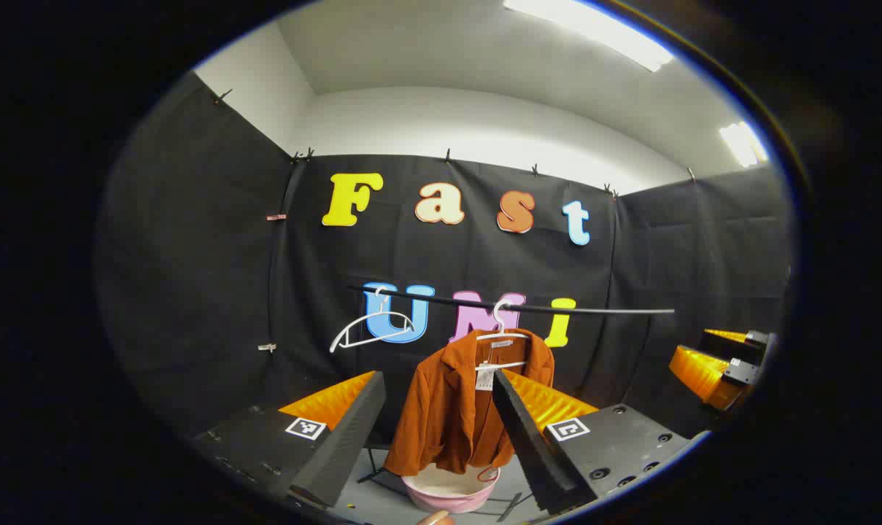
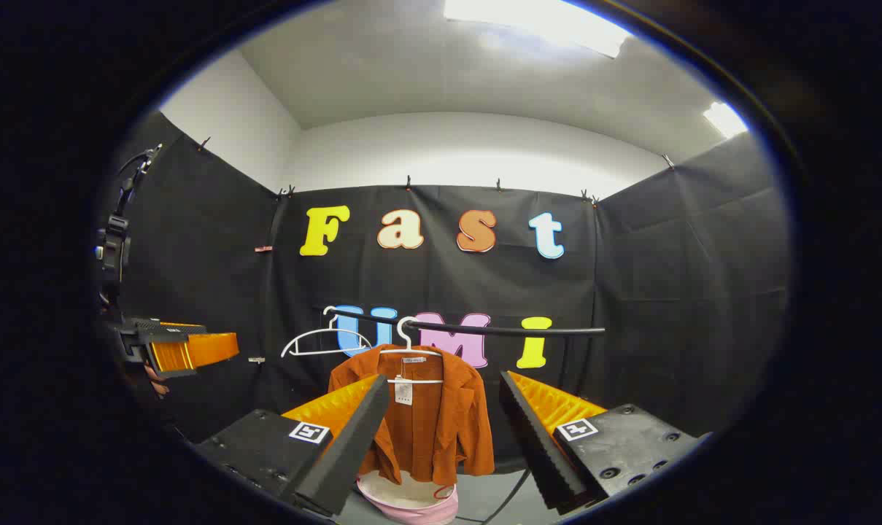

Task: Grasp the clothes on the hanger with both hands and then place them into the laundry hamper below.

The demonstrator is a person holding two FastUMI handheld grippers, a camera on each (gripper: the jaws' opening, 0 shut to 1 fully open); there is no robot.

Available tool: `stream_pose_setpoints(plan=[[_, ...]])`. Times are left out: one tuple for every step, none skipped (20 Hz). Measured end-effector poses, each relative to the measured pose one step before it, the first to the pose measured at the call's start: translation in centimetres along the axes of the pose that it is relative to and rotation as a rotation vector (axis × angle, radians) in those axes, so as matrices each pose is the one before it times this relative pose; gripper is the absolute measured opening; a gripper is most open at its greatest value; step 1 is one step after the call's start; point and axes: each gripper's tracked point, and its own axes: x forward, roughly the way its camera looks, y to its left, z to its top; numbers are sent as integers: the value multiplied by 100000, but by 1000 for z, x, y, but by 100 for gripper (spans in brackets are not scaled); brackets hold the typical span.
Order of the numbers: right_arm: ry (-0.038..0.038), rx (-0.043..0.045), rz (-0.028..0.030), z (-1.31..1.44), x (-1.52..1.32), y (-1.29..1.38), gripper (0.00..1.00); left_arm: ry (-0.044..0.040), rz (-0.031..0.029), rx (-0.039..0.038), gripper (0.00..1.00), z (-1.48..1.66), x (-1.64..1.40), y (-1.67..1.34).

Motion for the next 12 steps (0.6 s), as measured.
stream_pose_setpoints(plan=[[37, 234, 999, 47, 35, 346, 99, -302, -1308, 1019, 94, 6, 42, -615], [525, 336, 1064, -188, 25, 360, 99, -582, -1278, 405, 94, -5, -75, -510], [621, -40, 654, -240, -26, 239, 97, -676, -935, -5, 90, 128, -150, -327], [355, -518, -88, -84, -85, -75, 97, -846, -864, 6, 94, 40, -39, -114], [414, -503, -307, -152, -100, -62, 99, 47, -1097, 22, 90, 74, 43, -278], [430, 18, -110, -103, -148, 93, 99, 801, -761, 316, 94, -312, 11, -196], [505, 699, 16, -97, -199, 224, 97, 344, 135, 771, 94, -151, -38, 135], [188, 737, 340, -32, -223, 252, 97, 265, 165, 1209, 94, -133, -87, 187], [57, 403, 232, -4, -262, 305, 97, -66, -46, 964, 94, -8, -99, 177], [-139, -170, 27, -35, -317, 282, 97, 160, -717, 627, 90, -197, -243, -90], [-202, -524, -83, 70, -225, 135, 97, 62, -608, 265, 91, -33, -203, -100], [-33, -542, 73, -53, -199, 303, 97, -637, -594, 149, 94, 57, -223, 6]])
